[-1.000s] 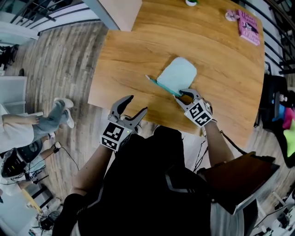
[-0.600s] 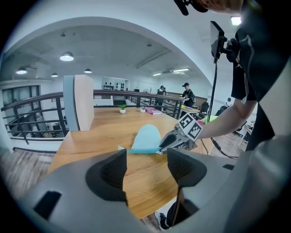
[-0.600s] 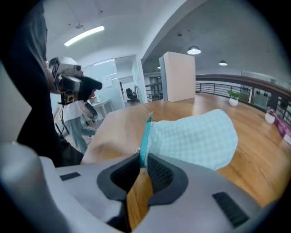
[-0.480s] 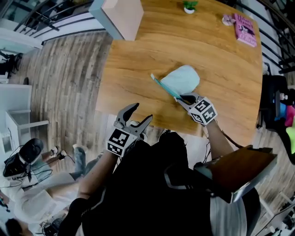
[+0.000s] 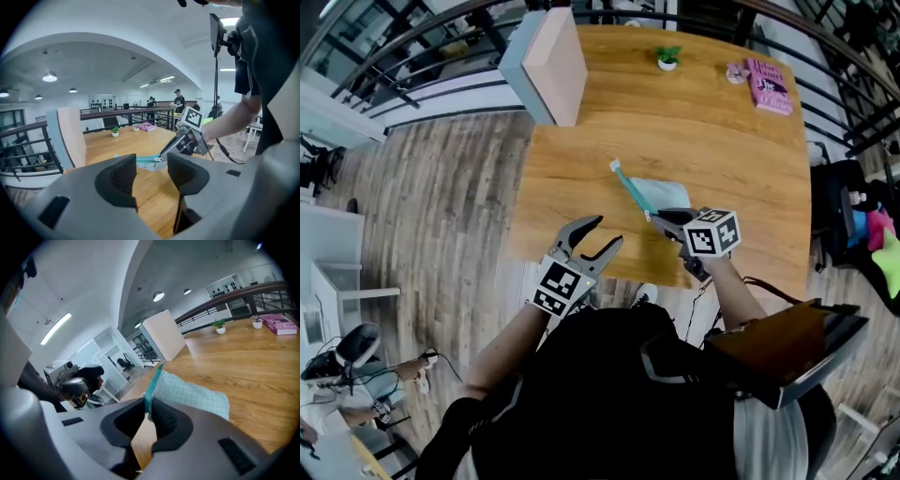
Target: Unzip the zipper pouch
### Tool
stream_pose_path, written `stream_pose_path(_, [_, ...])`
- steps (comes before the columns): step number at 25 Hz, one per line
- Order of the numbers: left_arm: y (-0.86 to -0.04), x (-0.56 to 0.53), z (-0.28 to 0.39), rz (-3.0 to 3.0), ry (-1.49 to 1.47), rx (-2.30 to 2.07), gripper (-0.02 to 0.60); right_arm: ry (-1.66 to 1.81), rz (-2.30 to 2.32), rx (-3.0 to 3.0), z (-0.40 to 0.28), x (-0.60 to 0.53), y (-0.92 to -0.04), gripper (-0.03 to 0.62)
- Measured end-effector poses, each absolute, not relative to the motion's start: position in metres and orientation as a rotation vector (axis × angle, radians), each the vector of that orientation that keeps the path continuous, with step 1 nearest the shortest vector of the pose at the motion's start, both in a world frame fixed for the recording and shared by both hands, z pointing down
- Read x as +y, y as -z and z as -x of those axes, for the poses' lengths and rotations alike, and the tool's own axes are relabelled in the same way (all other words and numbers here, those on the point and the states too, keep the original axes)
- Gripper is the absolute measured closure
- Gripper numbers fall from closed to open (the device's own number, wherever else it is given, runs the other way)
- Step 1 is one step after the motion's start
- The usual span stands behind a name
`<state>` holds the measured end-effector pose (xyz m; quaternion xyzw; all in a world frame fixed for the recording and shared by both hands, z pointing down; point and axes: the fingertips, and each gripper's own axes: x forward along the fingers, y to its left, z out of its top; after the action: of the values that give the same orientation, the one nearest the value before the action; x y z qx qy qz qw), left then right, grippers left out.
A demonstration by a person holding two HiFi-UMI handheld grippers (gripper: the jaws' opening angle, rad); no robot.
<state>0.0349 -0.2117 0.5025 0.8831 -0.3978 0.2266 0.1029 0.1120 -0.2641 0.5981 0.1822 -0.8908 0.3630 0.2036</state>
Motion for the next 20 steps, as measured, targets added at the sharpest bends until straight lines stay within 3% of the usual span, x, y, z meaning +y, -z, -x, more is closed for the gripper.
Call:
stream_pose_path(17, [-0.467,-0.223,-0.063,-2.984,-0.833,-0.869,0.359,-1.254,-0.405,-2.544,-0.063,-0.242,-0.485,0.542])
stream_pose_path(20, [-0.463,-0.217,-0.061,-3.012,-0.819,-0.81,0.384,-1.295,-0.387,-2.533,-0.06,-0.238,-0.481,0.543])
